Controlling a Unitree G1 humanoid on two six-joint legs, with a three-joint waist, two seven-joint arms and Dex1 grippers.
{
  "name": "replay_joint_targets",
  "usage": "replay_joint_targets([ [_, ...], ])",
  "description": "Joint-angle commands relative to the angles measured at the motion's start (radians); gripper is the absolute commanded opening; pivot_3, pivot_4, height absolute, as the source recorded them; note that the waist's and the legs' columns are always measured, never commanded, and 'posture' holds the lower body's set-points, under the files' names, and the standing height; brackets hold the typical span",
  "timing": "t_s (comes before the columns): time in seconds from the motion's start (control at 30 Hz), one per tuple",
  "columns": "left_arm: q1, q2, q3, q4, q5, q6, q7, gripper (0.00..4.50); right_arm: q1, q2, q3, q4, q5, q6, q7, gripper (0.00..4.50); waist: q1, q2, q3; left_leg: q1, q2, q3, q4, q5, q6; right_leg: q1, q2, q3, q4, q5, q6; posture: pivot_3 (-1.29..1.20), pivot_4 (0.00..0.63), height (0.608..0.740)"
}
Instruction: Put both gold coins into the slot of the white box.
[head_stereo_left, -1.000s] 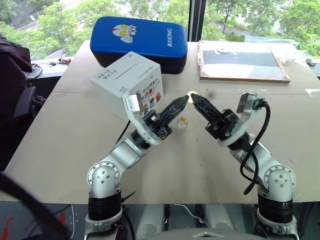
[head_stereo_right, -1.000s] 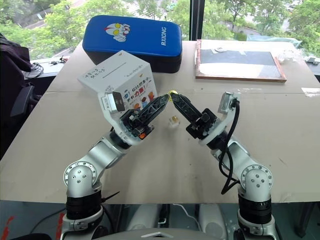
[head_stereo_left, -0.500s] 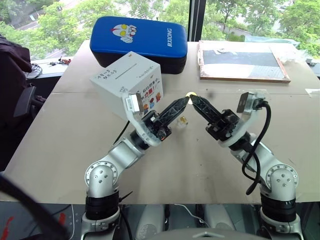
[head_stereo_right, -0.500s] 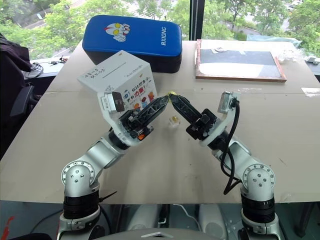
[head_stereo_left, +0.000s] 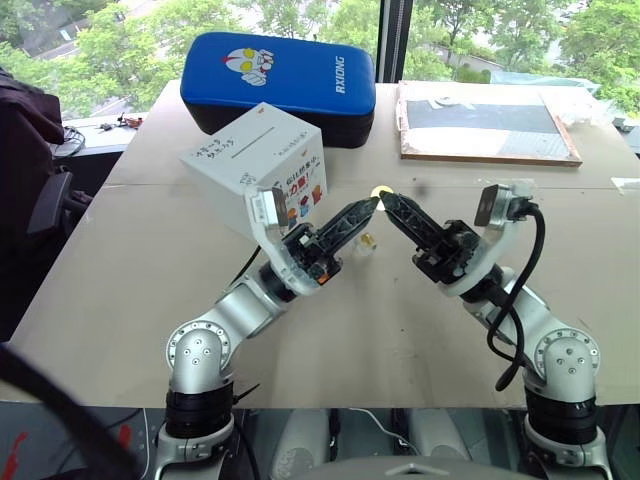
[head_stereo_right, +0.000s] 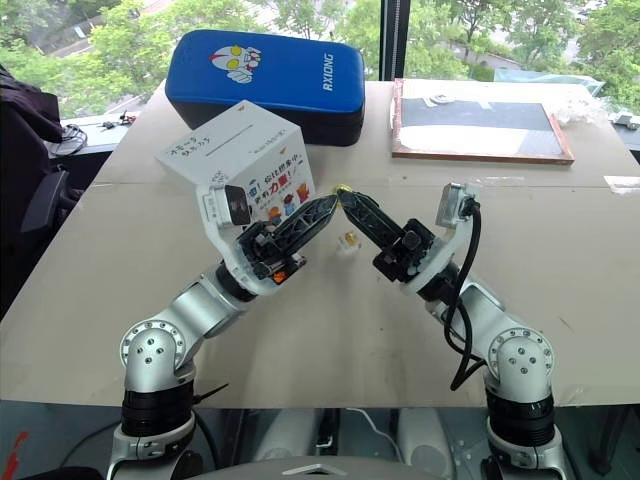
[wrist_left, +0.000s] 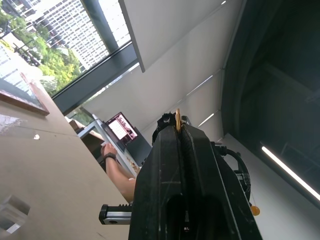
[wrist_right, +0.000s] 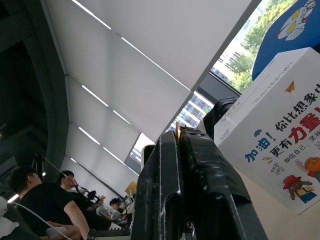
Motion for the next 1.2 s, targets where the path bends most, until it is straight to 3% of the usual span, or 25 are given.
replay_joint_targets([
  [0.03, -0.005, -0.002, -0.018, -0.008, 0.041, -0.012, 0.003, 0.13, -0.014, 0.0, 0.022, -0.048, -0.008, -0.009, 0.024, 0.0, 0.0, 0.0, 0.0, 0.0, 0.0, 0.0, 0.0, 0.0, 0.0, 0.0, 0.0, 0.0, 0.0, 0.0, 0.0, 0.0, 0.15, 0.74],
  [0.13, -0.015, -0.021, -0.009, 0.009, 0.091, -0.053, 0.016, 0.0, -0.017, 0.001, 0.019, -0.041, -0.027, -0.017, 0.041, 0.73, 0.0, 0.0, 0.0, 0.0, 0.0, 0.0, 0.0, 0.0, 0.0, 0.0, 0.0, 0.0, 0.0, 0.0, 0.0, 0.0, 0.15, 0.74],
  [0.3, -0.03, -0.02, 0.038, 0.01, 0.077, -0.08, 0.007, 0.0, -0.015, 0.038, -0.004, -0.023, -0.067, -0.067, 0.018, 3.12, -0.001, 0.0, 0.0, 0.0, 0.0, 0.0, 0.0, 0.0, 0.0, 0.0, 0.0, 0.0, 0.0, 0.0, 0.0, 0.0, 0.15, 0.74],
  [0.53, -0.023, 0.124, 0.155, -0.008, 0.049, -0.068, -0.053, 0.0, 0.019, -0.021, -0.089, -0.018, -0.08, -0.09, 0.041, 3.12, 0.0, -0.001, 0.001, -0.001, 0.0, 0.0, -0.001, 0.0, 0.0, -0.001, 0.0, 0.0, -0.001, 0.0, 0.0, 0.0, 0.15, 0.74],
  [0.63, -0.098, 0.286, 0.215, 0.027, 0.157, -0.072, -0.088, 0.0, 0.015, -0.183, -0.13, 0.0, -0.218, -0.078, 0.161, 3.12, 0.003, -0.004, 0.005, -0.001, 0.0, 0.0, -0.001, 0.0, 0.0, -0.001, 0.0, -0.001, -0.001, -0.001, -0.001, 0.0, 0.15, 0.74],
  [0.83, -0.301, 0.463, 0.209, 0.16, 0.361, -0.098, -0.171, 0.0, -0.083, -0.404, -0.113, 0.03, -0.484, -0.135, 0.398, 3.12, 0.004, -0.007, 0.008, -0.003, 0.0, 0.002, -0.001, 0.0, 0.0, -0.004, 0.001, -0.002, -0.002, 0.0, 0.0, 0.0, 0.15, 0.74],
  [1.0, -0.382, 0.564, 0.131, 0.284, 0.609, -0.147, -0.273, 0.0, -0.144, -0.484, -0.075, 0.035, -0.655, -0.188, 0.521, 3.12, 0.0, -0.007, 0.008, -0.005, 0.001, 0.002, -0.001, 0.0, 0.0, -0.006, 0.003, -0.001, -0.002, 0.0, 0.001, 0.0, 0.15, 0.74],
  [1.2, -0.42, 0.598, 0.088, 0.408, 0.8, -0.215, -0.372, 0.0, -0.174, -0.477, -0.062, -0.009, -0.689, -0.177, 0.551, 3.12, 0.002, -0.008, 0.008, -0.016, 0.001, 0.0, -0.001, 0.003, -0.005, -0.016, 0.001, -0.001, -0.003, 0.0, 0.002, 0.0, 0.15, 0.74],
])
